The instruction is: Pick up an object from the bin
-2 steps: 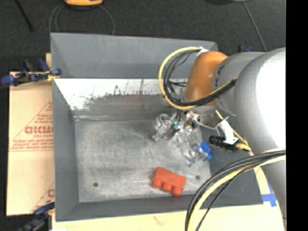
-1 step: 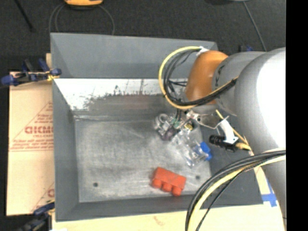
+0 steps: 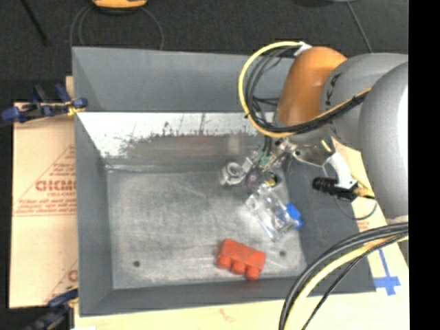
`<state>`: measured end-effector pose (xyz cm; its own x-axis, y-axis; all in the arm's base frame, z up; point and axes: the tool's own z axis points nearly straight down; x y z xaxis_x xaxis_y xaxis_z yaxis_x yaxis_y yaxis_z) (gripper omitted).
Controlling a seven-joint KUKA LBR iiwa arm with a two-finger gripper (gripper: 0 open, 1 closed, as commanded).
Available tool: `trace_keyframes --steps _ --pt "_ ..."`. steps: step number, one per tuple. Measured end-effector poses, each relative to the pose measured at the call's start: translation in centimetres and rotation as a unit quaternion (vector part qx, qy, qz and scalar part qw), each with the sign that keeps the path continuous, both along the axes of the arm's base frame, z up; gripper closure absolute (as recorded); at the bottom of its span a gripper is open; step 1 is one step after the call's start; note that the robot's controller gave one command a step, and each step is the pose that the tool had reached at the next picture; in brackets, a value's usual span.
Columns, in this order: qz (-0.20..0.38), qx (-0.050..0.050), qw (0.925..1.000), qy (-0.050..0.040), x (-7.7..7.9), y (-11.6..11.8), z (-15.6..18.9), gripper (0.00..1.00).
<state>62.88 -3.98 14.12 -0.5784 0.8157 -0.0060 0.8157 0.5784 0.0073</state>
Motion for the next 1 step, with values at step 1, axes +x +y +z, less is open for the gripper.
trace_keyframes --steps 1 --pt "0.003 0.0 1.0 0.0017 0.16 -0.09 1.84 1.0"
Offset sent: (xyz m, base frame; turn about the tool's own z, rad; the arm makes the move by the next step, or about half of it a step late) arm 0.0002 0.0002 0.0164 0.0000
